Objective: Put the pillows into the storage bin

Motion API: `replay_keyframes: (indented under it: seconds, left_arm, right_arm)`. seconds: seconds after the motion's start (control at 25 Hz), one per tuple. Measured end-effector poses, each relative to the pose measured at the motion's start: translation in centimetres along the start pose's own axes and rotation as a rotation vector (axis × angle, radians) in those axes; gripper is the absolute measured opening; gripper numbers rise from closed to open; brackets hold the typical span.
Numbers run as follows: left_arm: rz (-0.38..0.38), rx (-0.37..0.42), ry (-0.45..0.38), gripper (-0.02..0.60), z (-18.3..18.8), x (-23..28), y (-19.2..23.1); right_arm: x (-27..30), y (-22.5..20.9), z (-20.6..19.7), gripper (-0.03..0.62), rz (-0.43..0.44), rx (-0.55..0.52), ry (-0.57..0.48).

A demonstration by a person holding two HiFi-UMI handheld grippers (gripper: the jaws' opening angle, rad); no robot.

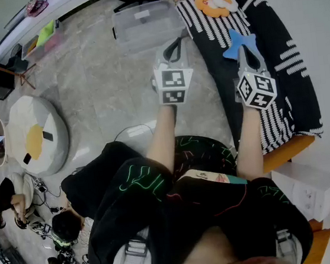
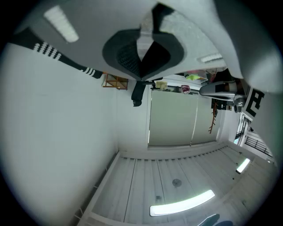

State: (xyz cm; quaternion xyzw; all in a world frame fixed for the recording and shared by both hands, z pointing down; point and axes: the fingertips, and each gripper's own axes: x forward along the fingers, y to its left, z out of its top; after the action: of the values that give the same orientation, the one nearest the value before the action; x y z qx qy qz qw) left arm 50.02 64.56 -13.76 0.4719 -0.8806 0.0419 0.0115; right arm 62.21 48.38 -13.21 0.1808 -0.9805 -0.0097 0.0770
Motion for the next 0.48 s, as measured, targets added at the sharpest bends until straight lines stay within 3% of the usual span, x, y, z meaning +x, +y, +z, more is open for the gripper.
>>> replay_keyframes:
  seconds: [0.24, 0.48]
  left_arm:
    - [0.017, -0.041, 0.004, 0.009, -0.6, -0.4, 2.0]
    - [-0.040, -0.090, -0.035, 0.009, 0.3, -0.1, 1.8]
  right_arm:
    - [0.1, 0.3, 0.6, 0.003, -0.001, 0.053, -0.044]
    - [0.7, -0.1, 1.7, 0.003, -0.019, 0.061, -0.065]
